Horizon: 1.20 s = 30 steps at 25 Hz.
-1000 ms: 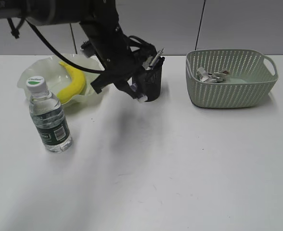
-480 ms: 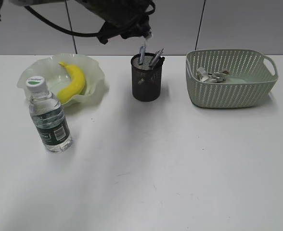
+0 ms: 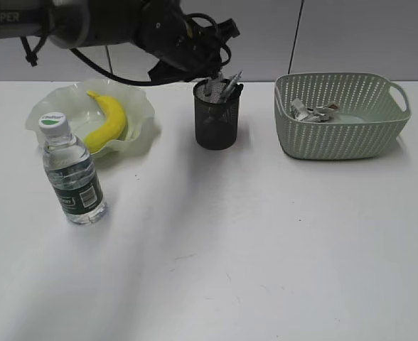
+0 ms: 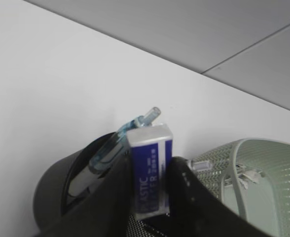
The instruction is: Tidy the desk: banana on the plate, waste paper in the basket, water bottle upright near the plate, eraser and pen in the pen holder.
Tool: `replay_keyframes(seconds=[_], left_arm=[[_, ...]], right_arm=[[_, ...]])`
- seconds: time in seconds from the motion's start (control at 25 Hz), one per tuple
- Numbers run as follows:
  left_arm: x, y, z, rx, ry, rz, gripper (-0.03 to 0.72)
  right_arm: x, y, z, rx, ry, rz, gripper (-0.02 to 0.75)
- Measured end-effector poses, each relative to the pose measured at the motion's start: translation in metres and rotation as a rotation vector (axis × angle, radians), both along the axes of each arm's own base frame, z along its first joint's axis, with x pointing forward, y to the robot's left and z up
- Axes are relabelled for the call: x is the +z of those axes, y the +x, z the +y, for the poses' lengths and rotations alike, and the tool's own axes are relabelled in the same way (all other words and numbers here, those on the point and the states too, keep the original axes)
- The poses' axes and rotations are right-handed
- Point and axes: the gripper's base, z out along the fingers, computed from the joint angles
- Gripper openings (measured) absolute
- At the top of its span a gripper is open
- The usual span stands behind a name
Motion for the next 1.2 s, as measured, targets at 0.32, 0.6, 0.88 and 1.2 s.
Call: replay_keyframes(seconds=[0.32,0.6,0.88,1.2], left_arm=[[-0.008,0.000,-0.001,-0.003,0.015,0.016,0.195],[-0.008,-0.002,-0.004,-0.007,0.009,0.020,0.319],[0.024,-0.010,0.002,0.001,-0.010,0.001,0.326],[0.123,-0.062,0.041,-0.148,0.275,-0.026,0.326]], right_arm=[[0.000,0.000,0.001,0.006,0.008,0.004,0.431],[0.000,0.000,0.001,0.006,0.008,0.004,0.430],[0.000,0.000,0.000,0.000,0.000,0.000,0.430],[0.000,0.000,0.000,0.000,0.000,0.000,0.430]])
